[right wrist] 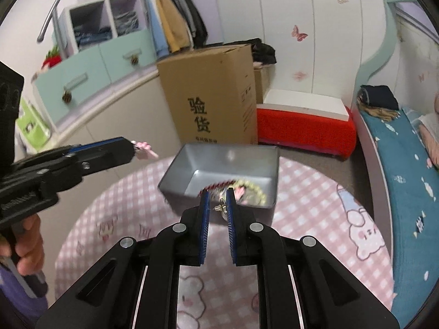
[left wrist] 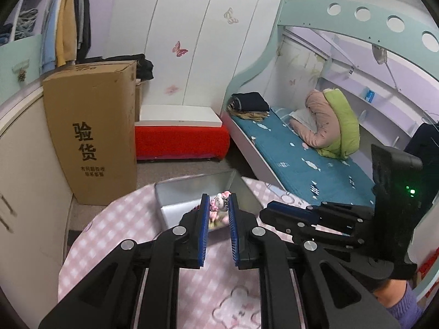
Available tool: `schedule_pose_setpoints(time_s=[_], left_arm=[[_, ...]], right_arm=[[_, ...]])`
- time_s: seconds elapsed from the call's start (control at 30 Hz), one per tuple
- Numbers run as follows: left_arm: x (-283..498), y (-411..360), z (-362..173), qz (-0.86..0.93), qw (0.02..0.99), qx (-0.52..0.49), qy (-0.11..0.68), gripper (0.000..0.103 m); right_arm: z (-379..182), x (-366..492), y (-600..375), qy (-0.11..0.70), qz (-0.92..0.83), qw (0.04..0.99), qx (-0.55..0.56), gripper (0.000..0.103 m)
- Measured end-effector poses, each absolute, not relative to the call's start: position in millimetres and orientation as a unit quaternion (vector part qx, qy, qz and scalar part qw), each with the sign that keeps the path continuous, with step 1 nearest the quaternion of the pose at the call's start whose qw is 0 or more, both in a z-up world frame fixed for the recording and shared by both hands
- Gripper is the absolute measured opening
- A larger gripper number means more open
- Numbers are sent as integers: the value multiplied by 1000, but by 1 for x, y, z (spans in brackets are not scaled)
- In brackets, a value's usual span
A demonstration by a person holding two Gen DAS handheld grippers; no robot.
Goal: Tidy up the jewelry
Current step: 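Carry the charm cluster and pearl earring into the tin and open both grippers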
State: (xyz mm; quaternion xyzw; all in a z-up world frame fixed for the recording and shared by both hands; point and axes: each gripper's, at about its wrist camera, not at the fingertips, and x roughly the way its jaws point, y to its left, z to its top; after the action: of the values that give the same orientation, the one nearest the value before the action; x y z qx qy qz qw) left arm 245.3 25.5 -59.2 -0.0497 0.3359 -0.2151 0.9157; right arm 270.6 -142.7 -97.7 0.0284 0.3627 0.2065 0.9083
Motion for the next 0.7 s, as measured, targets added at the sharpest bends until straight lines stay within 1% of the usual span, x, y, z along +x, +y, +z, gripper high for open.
schedule_pose_setpoints(time_s=[0.13,0.3,0.47,0.7], left_arm=[[273,12,-68,-209,907,-44,364,12],[304,4,-100,-182,895,-30,405,12],[315,2,-128,-175,882,-21,438,12],[320,2,-138,-165,881,-12,443,13]], right_arm=[[-95,289,-146,363,196,910,45,13],[-104,308,-141,373,193,906,54,13],[-119,321,-135,390,194,899,52,13],[-138,331,-131,408,193,890,57,13]])
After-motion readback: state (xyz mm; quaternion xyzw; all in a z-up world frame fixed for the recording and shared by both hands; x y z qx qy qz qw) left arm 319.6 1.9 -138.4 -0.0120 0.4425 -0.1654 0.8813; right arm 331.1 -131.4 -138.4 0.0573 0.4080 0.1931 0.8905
